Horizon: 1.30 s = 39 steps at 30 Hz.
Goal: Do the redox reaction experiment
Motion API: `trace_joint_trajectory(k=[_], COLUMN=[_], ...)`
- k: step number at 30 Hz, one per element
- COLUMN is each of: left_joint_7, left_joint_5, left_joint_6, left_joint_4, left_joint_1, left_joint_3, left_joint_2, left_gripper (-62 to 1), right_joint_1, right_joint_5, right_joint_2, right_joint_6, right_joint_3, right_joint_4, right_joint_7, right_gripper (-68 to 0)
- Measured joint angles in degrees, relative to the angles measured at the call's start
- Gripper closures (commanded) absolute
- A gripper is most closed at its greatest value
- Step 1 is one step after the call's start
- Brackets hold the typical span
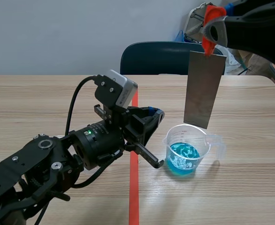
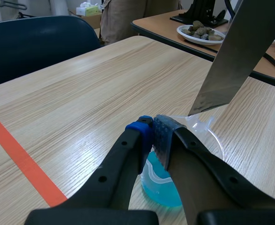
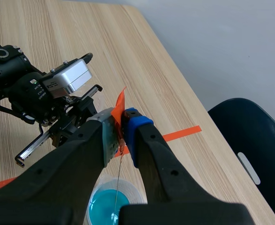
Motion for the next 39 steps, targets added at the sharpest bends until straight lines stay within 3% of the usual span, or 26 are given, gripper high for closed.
trace_joint_trajectory(k=[8,14,19,25,29,39], left_joint_7=[-0.04,-0.09,-0.15,-4.22,-13.68,-29.55], left_joint_5=[1.11,1.77,1.95,1.95,0.87,0.79], left_joint_6=[-0.02,-1.77,-4.59,-6.84,-7.13,-7.1], left_joint_4=[0.33,7.93,14.47,19.63,21.64,24.72], left_joint_1=[0.37,6.21,10.4,17.51,24.09,43.15], left_joint_3=[-0.26,-4.7,-7.63,-11.72,-15.04,-25.24], left_joint_2=[-0.24,-3.82,-8.0,-14.91,-20.0,-32.39], left_gripper=[-1.7,-2.3,-20.0,-61.5,-62.3,-62.3], right_joint_1=[0.0,0.0,0.0,0.0,0.0,0.0], right_joint_5=[0.0,0.0,0.0,0.02,0.15,0.2], right_joint_2=[0.0,0.0,0.0,0.0,0.0,0.0], right_joint_6=[0.0,0.0,0.0,0.0,0.0,0.0], right_joint_3=[0.0,0.0,0.0,0.0,0.0,0.0], right_joint_4=[0.0,0.0,0.0,0.0,0.0,0.0], right_joint_7=[0.0,0.0,0.0,0.0,0.0,0.0], right_gripper=[-0.6,-0.6,-0.6,-0.6,-0.6,-0.6])
